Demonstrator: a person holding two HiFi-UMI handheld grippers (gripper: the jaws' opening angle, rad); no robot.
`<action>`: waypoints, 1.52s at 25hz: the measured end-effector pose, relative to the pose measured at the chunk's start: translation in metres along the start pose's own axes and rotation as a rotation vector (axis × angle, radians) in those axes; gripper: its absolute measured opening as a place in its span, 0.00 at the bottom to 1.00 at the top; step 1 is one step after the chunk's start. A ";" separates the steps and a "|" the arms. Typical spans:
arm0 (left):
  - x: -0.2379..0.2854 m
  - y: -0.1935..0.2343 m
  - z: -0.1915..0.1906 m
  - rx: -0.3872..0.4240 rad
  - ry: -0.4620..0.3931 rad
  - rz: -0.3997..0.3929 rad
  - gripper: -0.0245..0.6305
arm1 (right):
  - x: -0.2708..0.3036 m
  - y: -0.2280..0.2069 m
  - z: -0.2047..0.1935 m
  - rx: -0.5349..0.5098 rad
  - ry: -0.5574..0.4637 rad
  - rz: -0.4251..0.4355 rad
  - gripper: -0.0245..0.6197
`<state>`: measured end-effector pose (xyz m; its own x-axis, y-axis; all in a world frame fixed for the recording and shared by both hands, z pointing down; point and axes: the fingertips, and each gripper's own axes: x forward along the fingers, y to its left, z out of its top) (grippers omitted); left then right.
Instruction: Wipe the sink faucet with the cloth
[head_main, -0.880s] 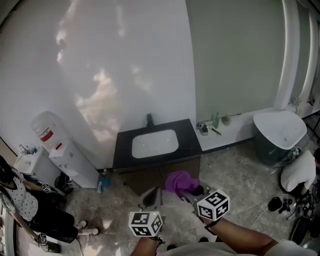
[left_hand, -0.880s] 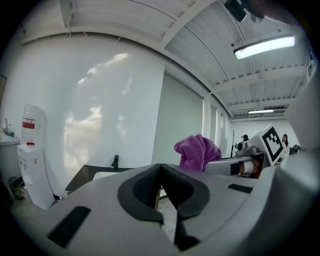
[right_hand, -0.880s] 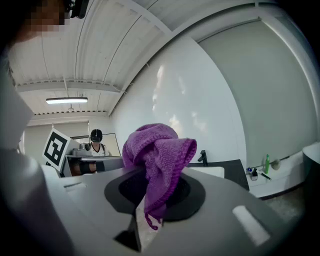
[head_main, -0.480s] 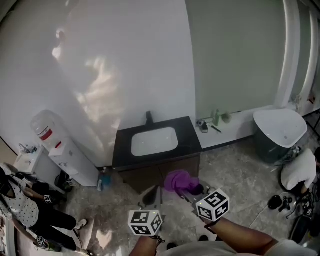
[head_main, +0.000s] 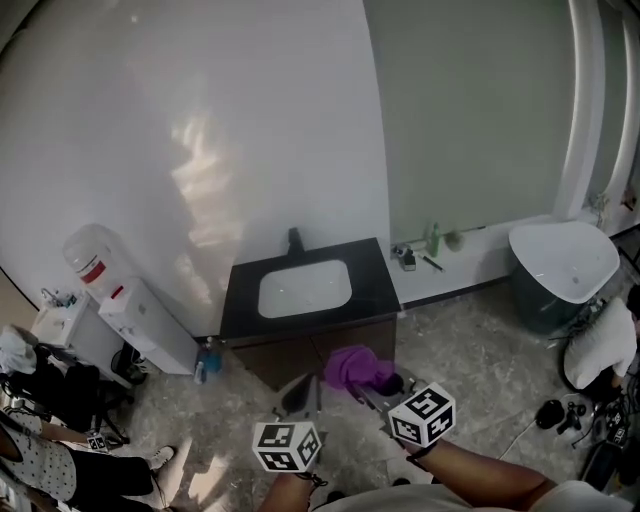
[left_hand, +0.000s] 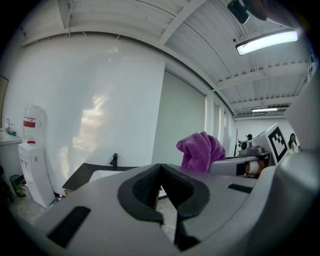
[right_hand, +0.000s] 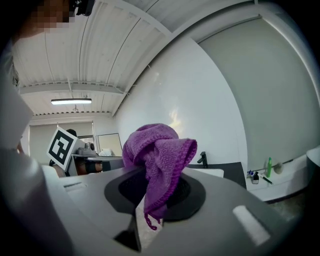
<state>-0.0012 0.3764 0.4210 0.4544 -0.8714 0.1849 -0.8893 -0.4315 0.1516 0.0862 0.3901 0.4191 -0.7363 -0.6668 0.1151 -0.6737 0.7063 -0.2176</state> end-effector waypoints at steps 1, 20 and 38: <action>0.004 -0.001 0.001 0.001 -0.003 0.005 0.05 | -0.001 -0.004 0.000 -0.004 0.001 0.008 0.14; 0.204 0.161 0.030 -0.022 0.011 -0.042 0.05 | 0.192 -0.152 0.011 0.016 0.086 -0.063 0.14; 0.455 0.254 0.061 -0.054 0.115 -0.077 0.05 | 0.381 -0.375 0.043 0.106 0.115 -0.082 0.14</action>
<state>-0.0236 -0.1436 0.4844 0.5268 -0.8023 0.2807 -0.8489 -0.4801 0.2210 0.0614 -0.1387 0.5031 -0.6856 -0.6854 0.2455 -0.7258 0.6175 -0.3031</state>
